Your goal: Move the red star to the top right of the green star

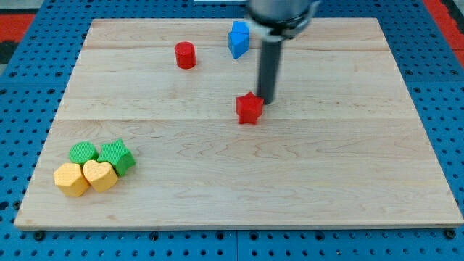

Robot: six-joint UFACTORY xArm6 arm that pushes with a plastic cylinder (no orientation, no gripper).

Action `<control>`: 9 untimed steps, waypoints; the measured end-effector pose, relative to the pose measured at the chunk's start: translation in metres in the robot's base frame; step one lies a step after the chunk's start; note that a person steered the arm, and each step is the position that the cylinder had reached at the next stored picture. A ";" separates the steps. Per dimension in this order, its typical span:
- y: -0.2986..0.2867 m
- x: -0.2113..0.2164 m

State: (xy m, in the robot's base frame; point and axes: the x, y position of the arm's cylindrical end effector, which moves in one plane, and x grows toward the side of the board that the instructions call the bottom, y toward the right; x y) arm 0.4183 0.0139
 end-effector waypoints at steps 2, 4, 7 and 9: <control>-0.030 0.037; 0.000 0.084; -0.097 0.058; -0.074 0.024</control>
State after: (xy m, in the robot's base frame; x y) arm 0.4425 -0.0598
